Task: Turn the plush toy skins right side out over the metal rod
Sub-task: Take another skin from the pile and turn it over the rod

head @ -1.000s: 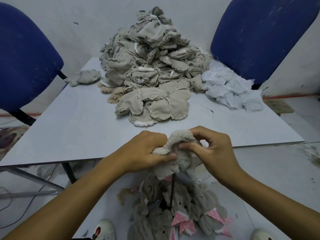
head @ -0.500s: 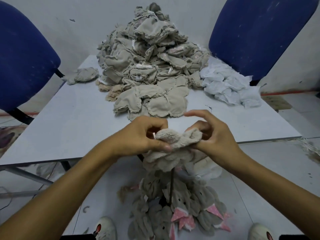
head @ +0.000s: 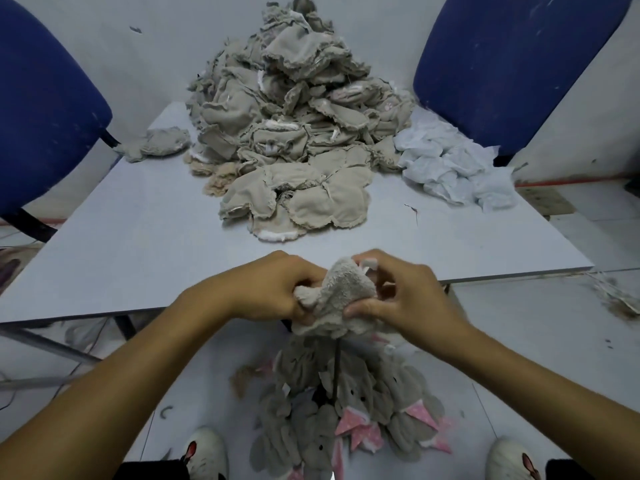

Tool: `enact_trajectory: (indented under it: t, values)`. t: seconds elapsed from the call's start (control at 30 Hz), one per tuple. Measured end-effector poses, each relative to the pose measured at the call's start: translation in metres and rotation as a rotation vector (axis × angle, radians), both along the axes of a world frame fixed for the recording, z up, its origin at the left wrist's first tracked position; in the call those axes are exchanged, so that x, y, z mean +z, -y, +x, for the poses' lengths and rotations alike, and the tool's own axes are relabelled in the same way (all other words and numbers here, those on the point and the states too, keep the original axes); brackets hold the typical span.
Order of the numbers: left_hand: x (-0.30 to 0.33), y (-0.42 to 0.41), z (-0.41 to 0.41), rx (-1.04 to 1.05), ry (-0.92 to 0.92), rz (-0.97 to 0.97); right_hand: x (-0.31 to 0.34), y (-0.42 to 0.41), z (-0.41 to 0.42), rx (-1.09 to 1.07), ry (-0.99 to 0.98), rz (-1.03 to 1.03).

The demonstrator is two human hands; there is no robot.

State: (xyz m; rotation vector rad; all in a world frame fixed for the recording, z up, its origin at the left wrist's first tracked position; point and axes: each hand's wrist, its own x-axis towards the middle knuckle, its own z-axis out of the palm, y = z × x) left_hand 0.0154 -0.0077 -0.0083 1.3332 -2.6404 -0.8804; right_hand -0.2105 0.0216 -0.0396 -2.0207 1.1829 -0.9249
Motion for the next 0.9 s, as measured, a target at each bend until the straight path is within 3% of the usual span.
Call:
enact_trajectory:
  t: [0.07, 0.2, 0.33, 0.43, 0.5, 0.57, 0.67, 0.73, 0.83, 0.9]
  values:
    - [-0.001, -0.001, -0.004, -0.011, 0.025, -0.012, -0.007, -0.002, 0.002, -0.055, -0.01, 0.012]
    - [0.006, -0.007, -0.004, 0.071, -0.275, 0.056, -0.01, -0.003, -0.006, 0.013, -0.011, 0.067]
    - [0.011, -0.013, -0.016, 0.137, -0.584, -0.052, -0.017, -0.012, -0.005, 0.015, -0.158, -0.019]
    - [0.012, -0.014, -0.023, 0.182, -0.741, -0.113, -0.016, -0.014, -0.006, -0.037, -0.044, -0.05]
    - [0.013, -0.013, -0.022, 0.126, -0.679, -0.221, -0.014, -0.013, -0.008, -0.048, -0.039, -0.049]
    - [0.01, -0.013, -0.023, 0.066, -0.497, -0.274, -0.015, -0.011, -0.008, -0.007, -0.189, -0.032]
    - [0.006, -0.011, -0.024, 0.077, -0.36, -0.145, -0.018, -0.011, -0.004, 0.027, -0.31, -0.06]
    - [0.011, -0.009, -0.019, 0.08, -0.436, -0.056, -0.016, -0.013, -0.004, -0.006, -0.199, -0.054]
    - [0.022, -0.003, -0.003, 0.118, -0.616, 0.058, -0.004, -0.011, -0.009, -0.071, 0.12, -0.048]
    - [0.027, 0.0, 0.007, 0.129, -0.588, 0.105, 0.006, -0.01, -0.008, -0.05, 0.234, -0.098]
